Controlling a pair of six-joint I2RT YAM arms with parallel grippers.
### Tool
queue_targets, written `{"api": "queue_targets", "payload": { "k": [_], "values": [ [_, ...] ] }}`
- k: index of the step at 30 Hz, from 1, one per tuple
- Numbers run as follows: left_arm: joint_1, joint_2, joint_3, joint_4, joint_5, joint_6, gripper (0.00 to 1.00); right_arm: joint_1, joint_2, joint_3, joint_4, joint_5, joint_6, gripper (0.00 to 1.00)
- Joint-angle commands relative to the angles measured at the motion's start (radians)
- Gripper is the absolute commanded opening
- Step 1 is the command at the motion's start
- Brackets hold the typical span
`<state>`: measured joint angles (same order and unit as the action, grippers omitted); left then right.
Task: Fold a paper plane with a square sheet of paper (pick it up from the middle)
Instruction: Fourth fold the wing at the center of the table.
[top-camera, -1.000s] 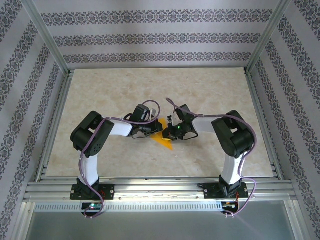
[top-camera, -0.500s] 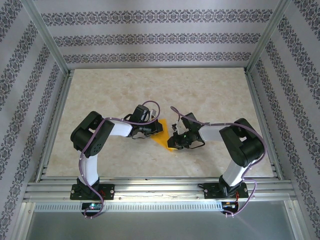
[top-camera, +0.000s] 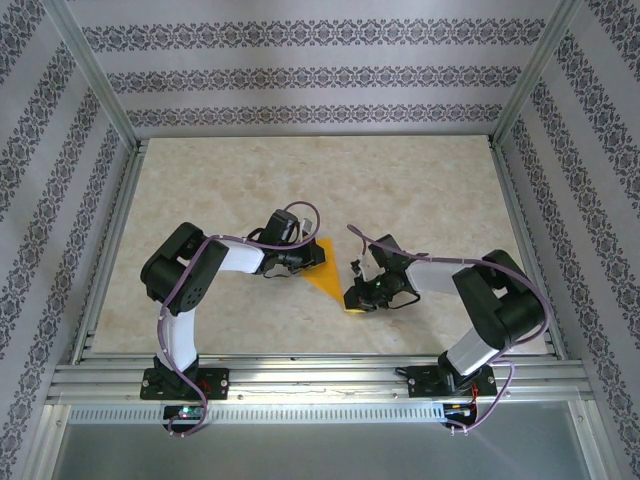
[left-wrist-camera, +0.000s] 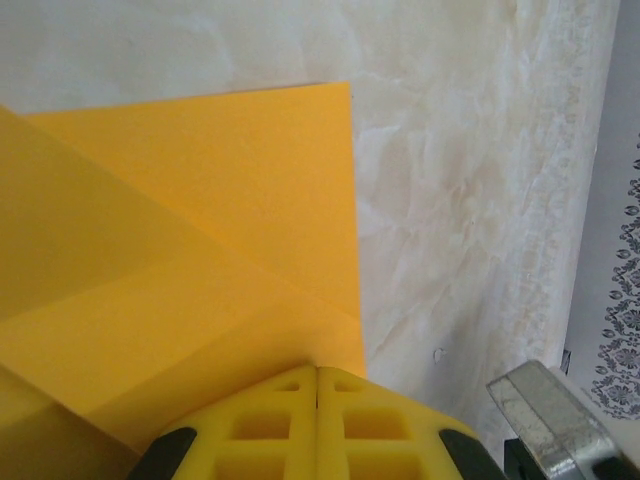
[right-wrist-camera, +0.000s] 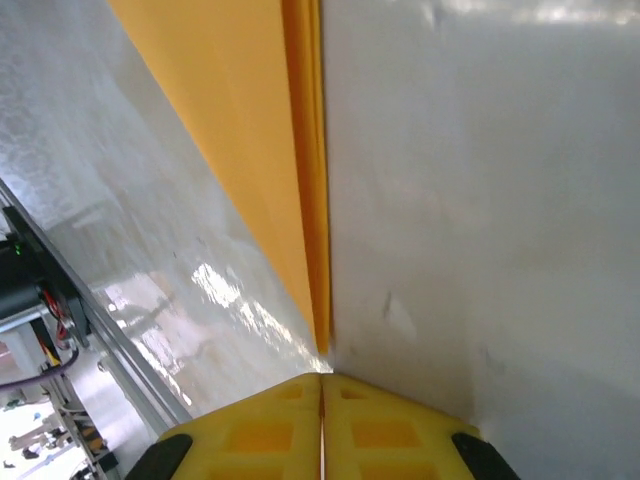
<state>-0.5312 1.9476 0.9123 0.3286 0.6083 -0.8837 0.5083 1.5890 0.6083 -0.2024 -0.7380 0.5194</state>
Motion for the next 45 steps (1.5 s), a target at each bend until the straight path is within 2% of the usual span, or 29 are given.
{"api": "queue_targets", "payload": {
  "k": [1,6,13,17,20,29,34,37,45],
  "values": [
    [0.024,0.011,-0.042,-0.122,-0.075,0.011,0.02,0.012,-0.061,0.017,-0.112,0.045,-0.028,0.08],
    [0.023,-0.001,-0.044,-0.122,-0.077,0.007,0.02,0.012,-0.075,0.093,-0.042,0.053,0.05,0.08],
    [0.02,-0.003,-0.04,-0.115,-0.072,0.002,0.02,0.019,0.091,0.244,0.076,0.035,0.144,0.08],
    [0.019,-0.003,-0.036,-0.114,-0.071,0.002,0.02,0.026,0.173,0.319,0.034,0.041,0.116,0.08],
    [0.018,-0.012,-0.033,-0.116,-0.069,0.001,0.02,0.017,0.224,0.305,0.002,0.074,0.092,0.05],
    [0.017,-0.068,-0.003,-0.107,-0.028,0.012,0.06,-0.003,0.235,0.181,0.006,0.1,0.057,0.02],
    [0.012,-0.107,0.013,-0.155,0.037,0.058,0.06,-0.007,0.232,0.183,0.014,0.101,0.061,0.01],
    [-0.005,-0.102,0.011,-0.159,0.082,0.054,0.05,-0.008,0.232,0.188,0.014,0.1,0.061,0.01],
    [-0.024,-0.041,-0.006,-0.138,0.098,0.033,0.05,-0.01,0.233,0.183,0.015,0.104,0.064,0.01]
  ]
}}
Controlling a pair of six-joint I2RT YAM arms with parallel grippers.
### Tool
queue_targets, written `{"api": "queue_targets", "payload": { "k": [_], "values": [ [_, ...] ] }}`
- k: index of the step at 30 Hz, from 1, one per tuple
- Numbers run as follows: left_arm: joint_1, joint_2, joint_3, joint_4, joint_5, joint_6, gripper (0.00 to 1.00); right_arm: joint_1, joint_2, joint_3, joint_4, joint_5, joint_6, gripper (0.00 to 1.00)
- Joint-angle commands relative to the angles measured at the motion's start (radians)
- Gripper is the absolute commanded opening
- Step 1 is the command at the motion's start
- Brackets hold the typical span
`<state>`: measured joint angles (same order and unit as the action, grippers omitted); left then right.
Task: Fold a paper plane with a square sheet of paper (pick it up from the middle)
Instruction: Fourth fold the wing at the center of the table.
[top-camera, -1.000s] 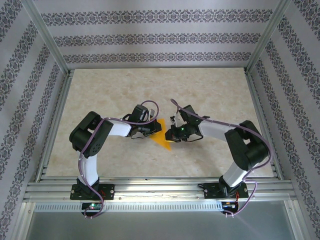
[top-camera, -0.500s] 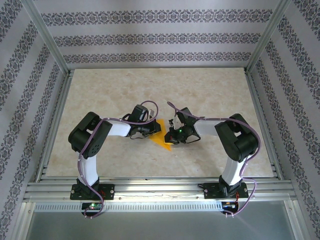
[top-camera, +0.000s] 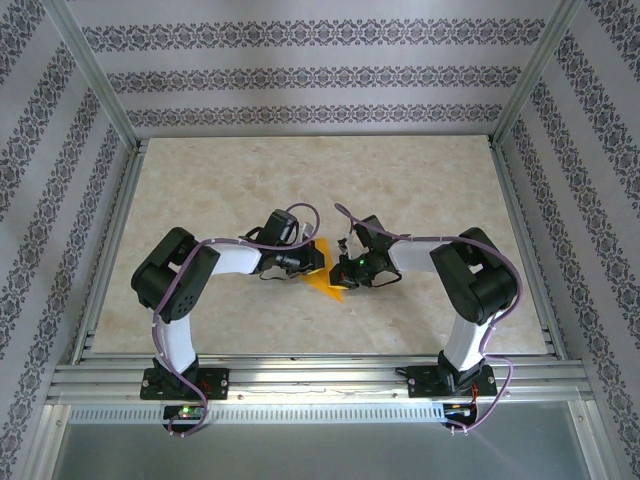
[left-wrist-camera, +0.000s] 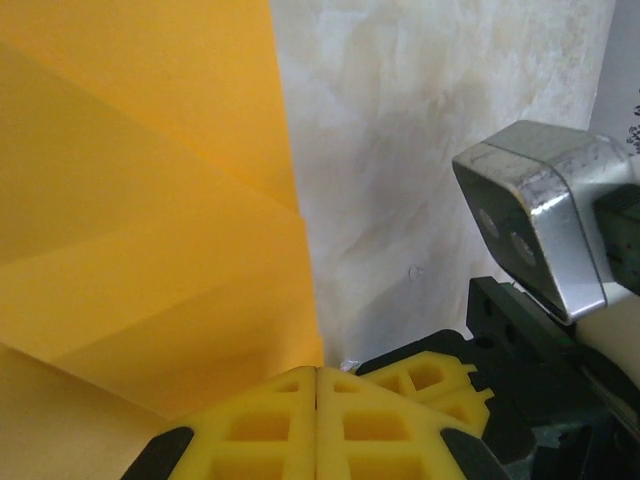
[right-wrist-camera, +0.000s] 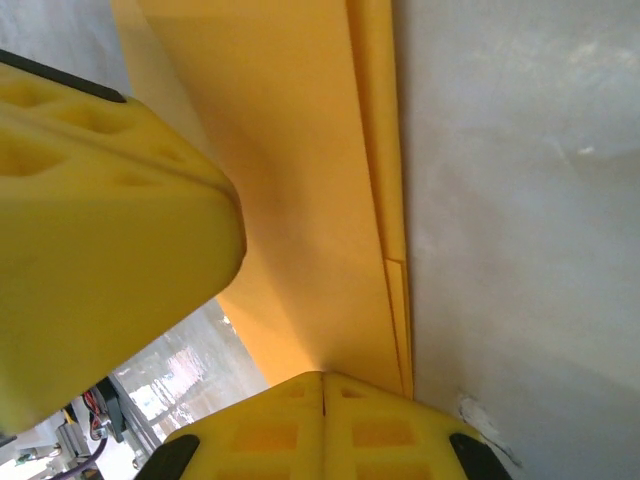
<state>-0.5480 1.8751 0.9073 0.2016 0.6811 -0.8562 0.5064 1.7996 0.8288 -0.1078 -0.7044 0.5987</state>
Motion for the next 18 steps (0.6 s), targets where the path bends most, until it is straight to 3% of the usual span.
{"api": "queue_targets", "payload": {
  "k": [1,9,18],
  "values": [
    [-0.007,0.034,-0.005,-0.013,0.016,0.006,0.05,-0.008,0.021,-0.041,-0.079,0.071,-0.016,0.01],
    [0.061,0.043,-0.007,-0.088,-0.101,0.035,0.05,-0.014,0.014,-0.069,-0.093,0.083,-0.031,0.01],
    [0.172,0.098,0.111,-0.119,-0.104,0.045,0.07,-0.017,0.005,-0.082,-0.102,0.067,-0.058,0.01]
  ]
}}
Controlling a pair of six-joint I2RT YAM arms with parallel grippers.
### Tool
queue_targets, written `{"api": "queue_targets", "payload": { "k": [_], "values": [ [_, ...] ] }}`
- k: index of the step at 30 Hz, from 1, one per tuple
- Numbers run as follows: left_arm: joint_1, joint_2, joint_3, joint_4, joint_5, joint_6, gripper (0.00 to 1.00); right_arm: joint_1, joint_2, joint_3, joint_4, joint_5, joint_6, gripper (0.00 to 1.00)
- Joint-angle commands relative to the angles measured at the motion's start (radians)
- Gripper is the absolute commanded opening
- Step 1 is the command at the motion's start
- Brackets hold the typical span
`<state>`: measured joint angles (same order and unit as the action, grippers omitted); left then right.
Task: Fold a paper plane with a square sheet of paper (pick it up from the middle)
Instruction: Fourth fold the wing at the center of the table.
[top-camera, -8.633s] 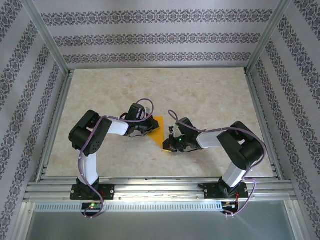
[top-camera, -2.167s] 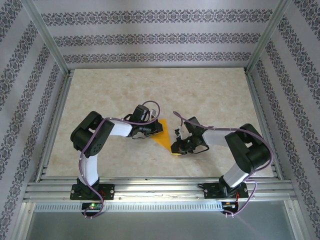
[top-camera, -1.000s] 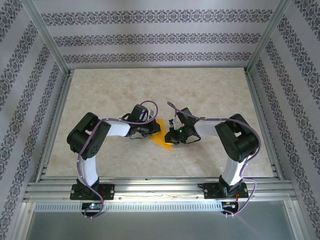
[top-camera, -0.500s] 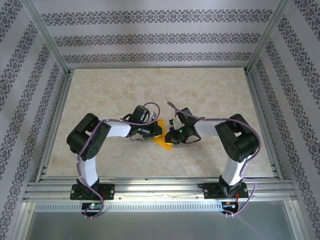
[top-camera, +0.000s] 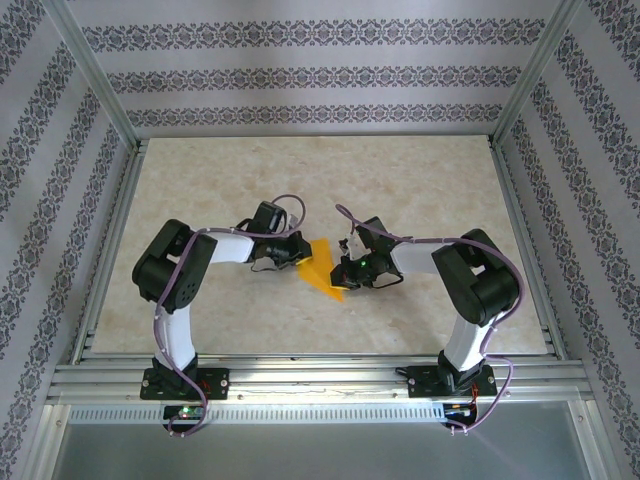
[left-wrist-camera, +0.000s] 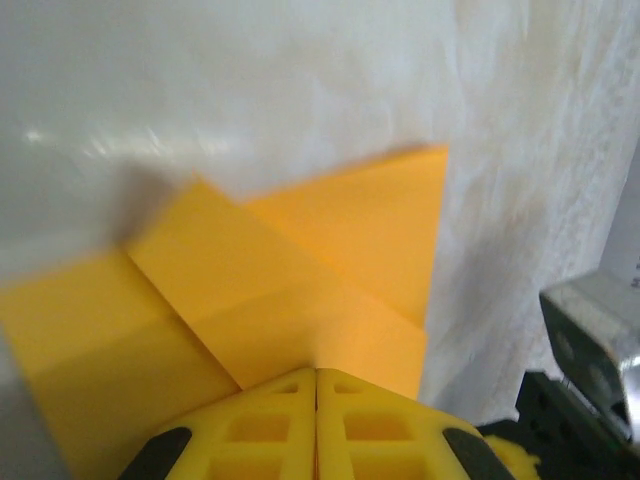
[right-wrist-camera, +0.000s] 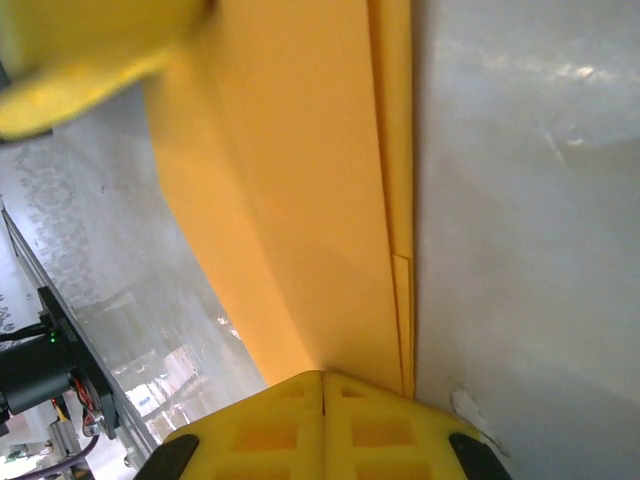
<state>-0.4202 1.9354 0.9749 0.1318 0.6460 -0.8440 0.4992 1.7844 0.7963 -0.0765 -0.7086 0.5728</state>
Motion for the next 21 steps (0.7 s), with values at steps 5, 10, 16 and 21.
{"api": "queue_targets", "payload": {
  "k": [5,10,16,21],
  "values": [
    [0.09,0.057,0.101,-0.105,-0.082,0.049,0.07,-0.011,0.015,-0.049,-0.133,0.06,-0.038,0.01],
    [0.086,-0.017,0.096,-0.115,-0.079,0.046,0.07,-0.011,0.006,-0.028,-0.128,0.04,-0.032,0.02],
    [-0.018,-0.114,0.092,-0.141,-0.123,0.06,0.1,-0.011,-0.071,0.015,-0.098,0.016,0.028,0.09],
    [-0.139,-0.086,0.091,-0.135,-0.145,0.091,0.11,-0.009,-0.19,-0.015,-0.084,0.035,0.091,0.17]
  ]
}}
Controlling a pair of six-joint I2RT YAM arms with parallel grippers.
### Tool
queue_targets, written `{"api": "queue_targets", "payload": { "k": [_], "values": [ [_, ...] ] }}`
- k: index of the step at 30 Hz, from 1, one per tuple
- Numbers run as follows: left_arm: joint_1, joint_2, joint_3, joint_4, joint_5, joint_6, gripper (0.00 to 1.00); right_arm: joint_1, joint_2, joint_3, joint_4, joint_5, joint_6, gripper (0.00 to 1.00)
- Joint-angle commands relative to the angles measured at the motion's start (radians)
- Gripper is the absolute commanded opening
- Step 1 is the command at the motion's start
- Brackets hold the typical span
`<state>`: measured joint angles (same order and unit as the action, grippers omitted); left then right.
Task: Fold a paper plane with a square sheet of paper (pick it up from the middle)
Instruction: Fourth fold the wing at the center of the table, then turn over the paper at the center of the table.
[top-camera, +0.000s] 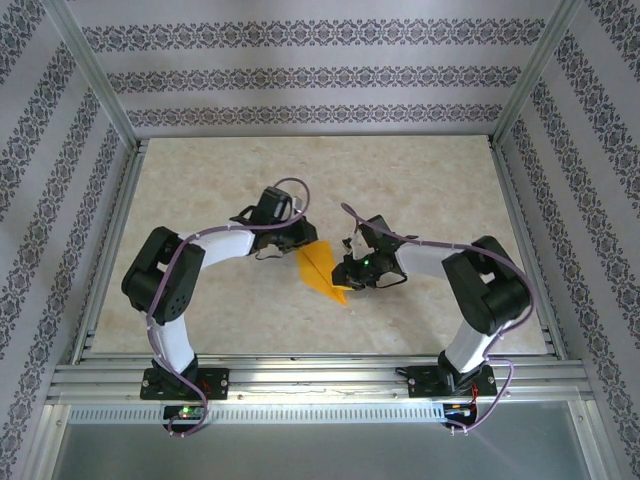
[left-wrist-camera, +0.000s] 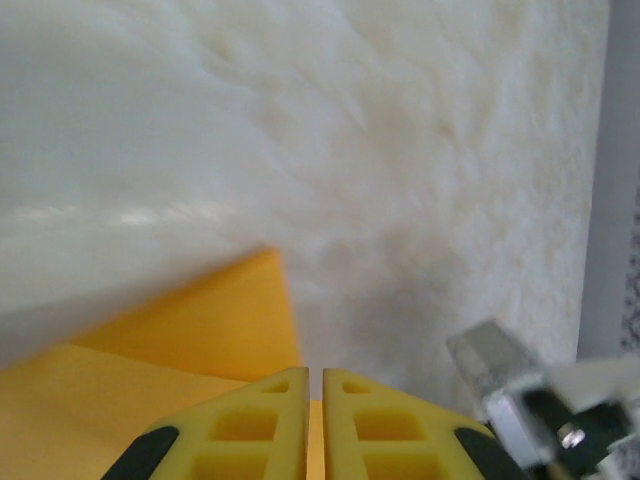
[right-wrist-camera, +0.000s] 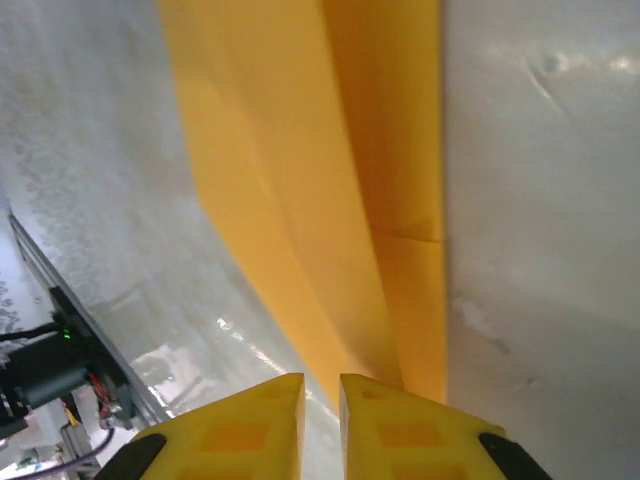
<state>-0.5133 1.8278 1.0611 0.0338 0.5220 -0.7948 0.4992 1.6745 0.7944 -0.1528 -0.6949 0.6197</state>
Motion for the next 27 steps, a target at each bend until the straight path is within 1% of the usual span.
{"api": "queue_targets", "payload": {
  "k": [1,2,4,6,9,13,17,27],
  "values": [
    [-0.052,0.046,0.004,-0.036,-0.009,0.036,0.11,-0.01,-0.108,-0.027,-0.015,0.041,0.06,0.2],
    [-0.055,0.063,-0.001,-0.031,0.0,0.027,0.1,-0.01,-0.138,-0.046,-0.023,0.066,0.075,0.22],
    [-0.054,0.074,-0.027,0.001,0.002,0.017,0.1,-0.01,-0.188,-0.096,-0.02,0.092,0.112,0.23],
    [-0.055,0.076,-0.043,0.022,0.003,0.019,0.1,-0.008,-0.23,-0.147,-0.009,0.092,0.149,0.27],
    [-0.054,0.088,-0.044,0.006,0.004,0.035,0.1,0.002,-0.278,-0.208,-0.005,0.081,0.194,0.28],
    [-0.053,0.1,-0.056,0.002,0.007,0.047,0.1,0.024,-0.32,-0.267,0.017,0.098,0.273,0.32],
    [-0.05,0.114,-0.067,0.001,0.013,0.047,0.11,0.039,-0.329,-0.298,0.035,0.123,0.326,0.34],
    [-0.022,0.128,-0.112,0.059,0.054,-0.013,0.1,0.064,-0.254,-0.309,0.176,0.092,0.407,0.32]
  ]
}}
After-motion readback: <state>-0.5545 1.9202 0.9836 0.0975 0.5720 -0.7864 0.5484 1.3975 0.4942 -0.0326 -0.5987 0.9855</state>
